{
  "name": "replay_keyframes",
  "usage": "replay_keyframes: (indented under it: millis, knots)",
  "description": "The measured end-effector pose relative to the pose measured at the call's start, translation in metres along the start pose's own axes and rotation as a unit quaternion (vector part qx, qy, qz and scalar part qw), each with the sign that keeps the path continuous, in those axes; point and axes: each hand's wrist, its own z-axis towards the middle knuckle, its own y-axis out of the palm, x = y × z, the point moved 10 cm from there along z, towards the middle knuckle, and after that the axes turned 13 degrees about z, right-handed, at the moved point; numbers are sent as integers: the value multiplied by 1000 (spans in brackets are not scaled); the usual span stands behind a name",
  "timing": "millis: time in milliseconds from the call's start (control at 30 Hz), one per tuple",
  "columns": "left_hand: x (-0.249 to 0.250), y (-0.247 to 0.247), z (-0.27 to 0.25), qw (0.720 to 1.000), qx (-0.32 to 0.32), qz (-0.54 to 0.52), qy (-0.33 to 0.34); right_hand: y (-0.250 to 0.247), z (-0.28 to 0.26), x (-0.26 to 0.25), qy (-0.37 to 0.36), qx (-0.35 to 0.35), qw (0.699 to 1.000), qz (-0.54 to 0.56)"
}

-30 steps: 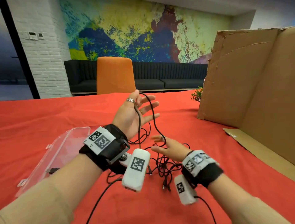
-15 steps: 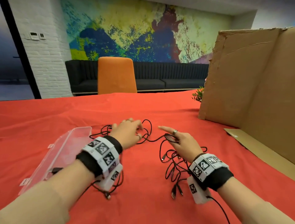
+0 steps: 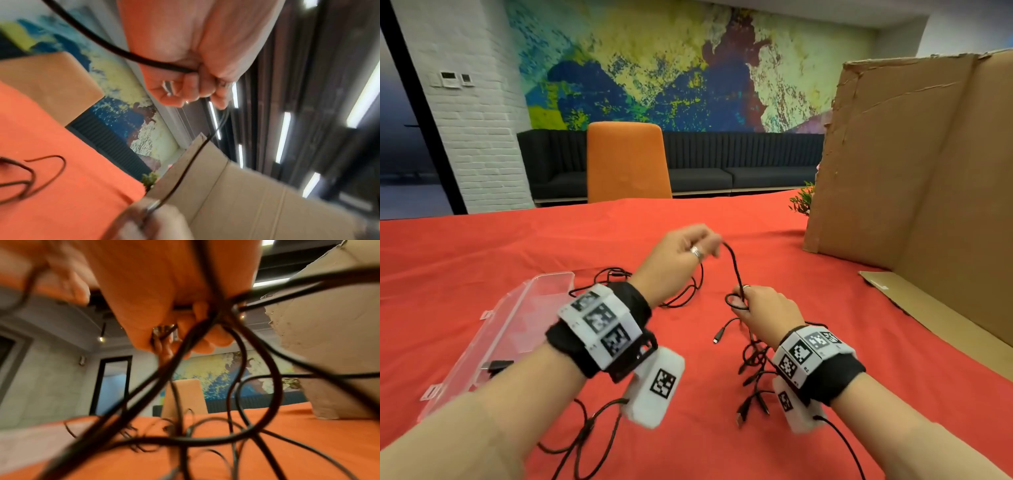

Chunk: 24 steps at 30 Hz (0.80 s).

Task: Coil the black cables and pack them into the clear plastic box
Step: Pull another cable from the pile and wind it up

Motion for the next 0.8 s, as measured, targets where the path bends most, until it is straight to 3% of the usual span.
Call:
replay_keyframes:
  millis: [67,133,233,333,467,633,800]
  knots:
    - [6,-45,8,982,117,-149,-16,15,3,26,38,-41,998,-28]
    - [9,-95,13,935,214,-282,-21,28,1,55,77,-83,992,-53]
    - [-6,-153,16,882,289,-370,-39,27,-4,89,133,-94,985,-54]
    - [-35,-150,9,910,301,-269,-95,16,-4,95,149,-86,984,-37]
    - [-80,-91,-5,949,242,-125,-155,15,-5,83,139,-118,983,28]
    - [-131,-39,-20,948,196,-93,-231,21,-13,68,92,-164,975,115]
    - [-157,-31,-17,940,225,44,-251,8,-10,49,52,-151,963,216]
